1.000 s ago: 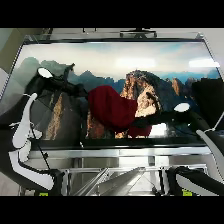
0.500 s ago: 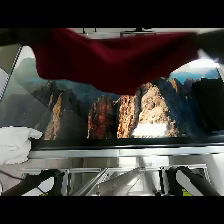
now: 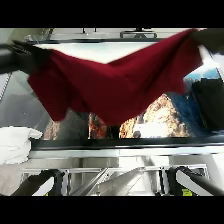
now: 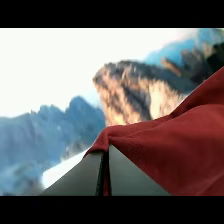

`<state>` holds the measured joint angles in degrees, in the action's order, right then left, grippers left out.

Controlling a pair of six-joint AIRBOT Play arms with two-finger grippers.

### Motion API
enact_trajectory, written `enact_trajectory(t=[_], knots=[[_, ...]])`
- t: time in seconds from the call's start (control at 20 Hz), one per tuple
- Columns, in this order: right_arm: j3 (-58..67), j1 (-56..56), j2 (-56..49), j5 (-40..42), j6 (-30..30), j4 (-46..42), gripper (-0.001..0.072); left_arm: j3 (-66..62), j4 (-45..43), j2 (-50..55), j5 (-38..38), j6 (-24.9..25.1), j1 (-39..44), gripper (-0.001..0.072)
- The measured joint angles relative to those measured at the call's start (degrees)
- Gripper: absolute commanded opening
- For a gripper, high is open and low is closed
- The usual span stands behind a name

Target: Fold the shirts.

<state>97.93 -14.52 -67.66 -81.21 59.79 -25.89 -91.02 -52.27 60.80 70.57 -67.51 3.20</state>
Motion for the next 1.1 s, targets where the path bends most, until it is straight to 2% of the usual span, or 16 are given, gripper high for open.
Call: enact_trajectory(t=[0.1,0.15,0.2,0.25,0.3,0.5,0.65,0.7,0.8,0.95,1.1], knots=[[-4.17,2.45,-5.07,-0.46,0.70,-2.43,0.0020,5.01,-0.39,4.09,-0.85,1.86,0.00,0.0015],[-6.45,3.56,-7.80,-0.39,0.94,-3.58,0.0053,7.17,-0.55,6.67,-1.22,2.97,0.00,0.0041],[-8.94,4.66,-11.04,0.09,1.25,-4.70,0.0228,8.85,-0.70,9.40,-1.81,3.93,-0.02,0.0303],[-11.04,5.53,-14.47,1.14,1.33,-5.55,0.0373,10.12,-1.20,12.50,-2.16,4.70,-0.13,0.0644],[-12.44,6.01,-17.64,2.05,1.40,-6.14,0.0377,10.73,-2.14,15.37,-2.29,5.18,-0.39,0.0717],[-15.15,5.01,-25.92,3.69,1.77,-5.44,0.0377,7.89,-5.86,25.51,1.42,3.69,-4.17,0.0716],[-16.44,3.56,-26.38,1.53,1.75,-4.94,0.0380,6.16,-6.86,29.27,7.43,1.42,-8.52,0.0716],[-17.68,3.67,-25.73,0.66,1.75,-4.87,0.0410,7.08,-6.95,29.51,8.92,0.68,-9.70,0.0716],[-22.47,5.27,-23.45,-0.09,1.49,-4.72,0.0516,11.50,-7.28,28.92,10.88,0.02,-11.63,0.0716],[-33.22,11.19,-19.15,0.90,0.63,-4.70,0.0515,21.09,-7.54,26.10,10.23,-0.44,-13.46,0.0715],[-42.32,19.19,-16.92,6.45,1.09,-4.70,0.0514,29.81,-7.61,23.37,6.88,-0.33,-14.60,0.0714]])
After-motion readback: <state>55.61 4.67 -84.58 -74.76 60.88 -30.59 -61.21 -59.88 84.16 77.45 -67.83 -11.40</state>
